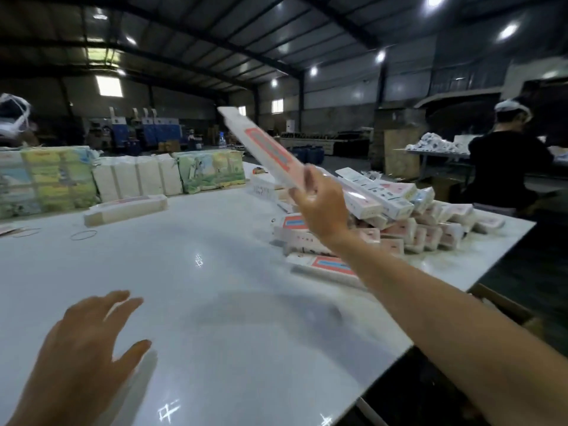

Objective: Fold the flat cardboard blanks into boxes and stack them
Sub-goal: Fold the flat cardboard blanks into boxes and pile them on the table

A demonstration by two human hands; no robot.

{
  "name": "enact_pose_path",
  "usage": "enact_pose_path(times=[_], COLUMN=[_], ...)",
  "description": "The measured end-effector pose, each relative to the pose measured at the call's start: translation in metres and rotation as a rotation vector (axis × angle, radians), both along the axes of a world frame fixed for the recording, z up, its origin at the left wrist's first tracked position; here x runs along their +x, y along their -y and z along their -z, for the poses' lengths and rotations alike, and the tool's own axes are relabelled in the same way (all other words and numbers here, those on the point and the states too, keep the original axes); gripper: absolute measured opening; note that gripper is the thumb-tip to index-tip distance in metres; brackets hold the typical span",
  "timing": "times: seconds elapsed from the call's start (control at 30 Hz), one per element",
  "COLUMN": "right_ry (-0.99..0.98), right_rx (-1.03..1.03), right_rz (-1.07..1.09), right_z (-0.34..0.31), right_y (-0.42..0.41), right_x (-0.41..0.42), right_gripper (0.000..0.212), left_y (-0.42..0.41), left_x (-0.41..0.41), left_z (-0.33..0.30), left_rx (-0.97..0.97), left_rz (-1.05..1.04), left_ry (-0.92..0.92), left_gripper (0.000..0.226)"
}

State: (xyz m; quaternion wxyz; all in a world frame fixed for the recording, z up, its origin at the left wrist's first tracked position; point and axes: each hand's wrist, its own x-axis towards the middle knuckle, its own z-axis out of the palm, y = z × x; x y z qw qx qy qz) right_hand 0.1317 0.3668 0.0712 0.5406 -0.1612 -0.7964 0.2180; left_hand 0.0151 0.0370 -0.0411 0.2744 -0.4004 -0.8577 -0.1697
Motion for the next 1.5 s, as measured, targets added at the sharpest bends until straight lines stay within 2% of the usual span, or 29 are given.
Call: enact_pose_path(times=[0.1, 0.17, 0.23, 0.33, 0.5, 0.6, 0.67, 0.73, 0.83, 0.93, 1.07, 1.23, 1.3, 1.4, 1.5], right_ry=[-0.028, 0.134, 0.35, 0.538, 0.54, 0.417, 0.319, 0.262, 0.428, 0.648, 0.827, 0.734, 0.703, 0.693, 0.705], right_rx=[-0.116, -0.146, -0.22, -0.246, -0.23, -0.079, 0.048, 0.107, 0.215, 0.407, 0.444, 0.361, 0.352, 0.31, 0.275], right_rz=[0.329, 0.607, 0.77, 0.849, 0.852, 0.731, 0.522, 0.221, -0.197, -0.415, -0.535, -0.571, -0.551, -0.543, -0.539], right_z=[-0.019, -0.017, -0.008, 0.004, -0.004, -0.019, -0.029, -0.031, -0.01, 0.04, 0.097, 0.114, 0.118, 0.119, 0.121], right_y=[-0.085, -0.131, -0.157, -0.171, -0.16, -0.128, -0.088, -0.035, 0.049, 0.116, 0.148, 0.143, 0.142, 0.143, 0.146], right_x=[0.019, 0.037, 0.053, 0.058, 0.056, 0.042, 0.021, -0.001, -0.028, -0.049, -0.064, -0.069, -0.072, -0.073, -0.078], right_gripper=[0.027, 0.029, 0.036, 0.041, 0.042, 0.048, 0.05, 0.05, 0.037, 0.033, 0.03, 0.033, 0.033, 0.031, 0.026], left_y=[-0.007, -0.01, -0.013, -0.013, -0.017, -0.019, -0.019, -0.019, -0.018, -0.016, -0.012, 0.007, 0.035, 0.104, 0.172], left_x=[0.0, -0.004, -0.011, -0.018, -0.018, -0.004, 0.004, 0.011, 0.018, 0.022, 0.026, -0.006, -0.039, -0.092, -0.126], left_z=[0.009, 0.013, 0.017, 0.017, 0.013, 0.006, 0.004, 0.002, -0.001, 0.001, 0.0, -0.025, -0.044, -0.068, -0.069], left_rx=[-0.036, -0.023, 0.009, 0.046, 0.042, 0.075, 0.073, 0.042, 0.053, 0.075, 0.079, 0.002, -0.019, -0.034, -0.158], left_rz=[0.051, 0.106, 0.147, 0.192, 0.184, 0.183, 0.132, 0.1, 0.065, 0.05, 0.003, -0.133, -0.286, -0.68, -1.062], left_ry=[0.073, 0.119, 0.15, 0.201, 0.26, 0.294, 0.306, 0.31, 0.364, 0.329, 0.304, 0.435, 0.49, 0.467, 0.536], left_gripper=[0.063, 0.044, 0.039, 0.041, 0.047, 0.038, 0.045, 0.051, 0.033, 0.023, 0.035, 0.028, 0.029, 0.045, 0.096])
